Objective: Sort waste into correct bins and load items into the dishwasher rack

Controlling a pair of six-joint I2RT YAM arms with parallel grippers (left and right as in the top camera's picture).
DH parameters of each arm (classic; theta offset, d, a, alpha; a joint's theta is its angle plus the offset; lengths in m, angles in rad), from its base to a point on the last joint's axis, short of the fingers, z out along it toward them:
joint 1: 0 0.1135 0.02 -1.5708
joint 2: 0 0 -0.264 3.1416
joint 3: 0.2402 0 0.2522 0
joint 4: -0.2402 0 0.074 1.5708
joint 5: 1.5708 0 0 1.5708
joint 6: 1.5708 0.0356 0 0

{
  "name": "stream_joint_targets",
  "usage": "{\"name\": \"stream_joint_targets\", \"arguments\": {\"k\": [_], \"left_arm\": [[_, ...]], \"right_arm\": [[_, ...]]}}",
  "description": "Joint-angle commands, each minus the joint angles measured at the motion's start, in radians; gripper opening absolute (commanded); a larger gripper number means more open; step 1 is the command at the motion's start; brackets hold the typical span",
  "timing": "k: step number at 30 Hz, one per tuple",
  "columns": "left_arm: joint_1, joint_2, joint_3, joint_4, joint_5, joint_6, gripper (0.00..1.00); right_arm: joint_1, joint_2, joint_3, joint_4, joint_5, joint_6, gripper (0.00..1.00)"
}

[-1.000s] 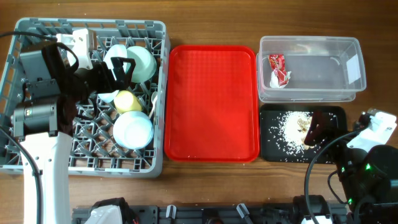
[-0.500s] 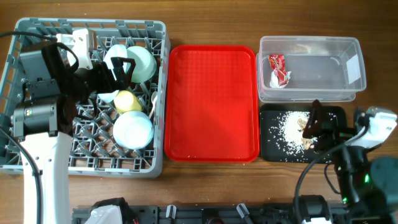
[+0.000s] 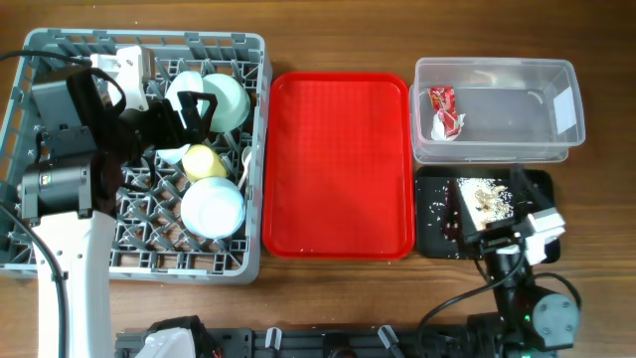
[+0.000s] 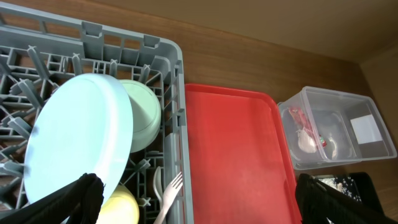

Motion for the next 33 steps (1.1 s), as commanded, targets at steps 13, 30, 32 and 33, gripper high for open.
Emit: {"name": "stream_joint_targets", "arguments": {"k": [13, 30, 32, 33], "left_arm": [[0.008, -0.005, 0.003, 0.0, 0.016, -0.013, 1.0], [0.008, -0.005, 0.003, 0.0, 0.016, -0.013, 1.0], [0.008, -0.005, 0.003, 0.0, 0.016, -0.013, 1.0], [0.008, -0.005, 0.003, 0.0, 0.016, -0.013, 1.0]], "right_arm": [[0.0, -0.023, -0.138, -0.089, -0.023, -0.025, 1.0], [-0.066, -0.023, -0.138, -0.14, 0.164, -0.019, 1.0], [-0.066, -0.023, -0.138, -0.14, 0.164, -0.019, 1.0], [-0.066, -0.023, -0.138, -0.141, 0.164, -0.019, 1.0]]}}
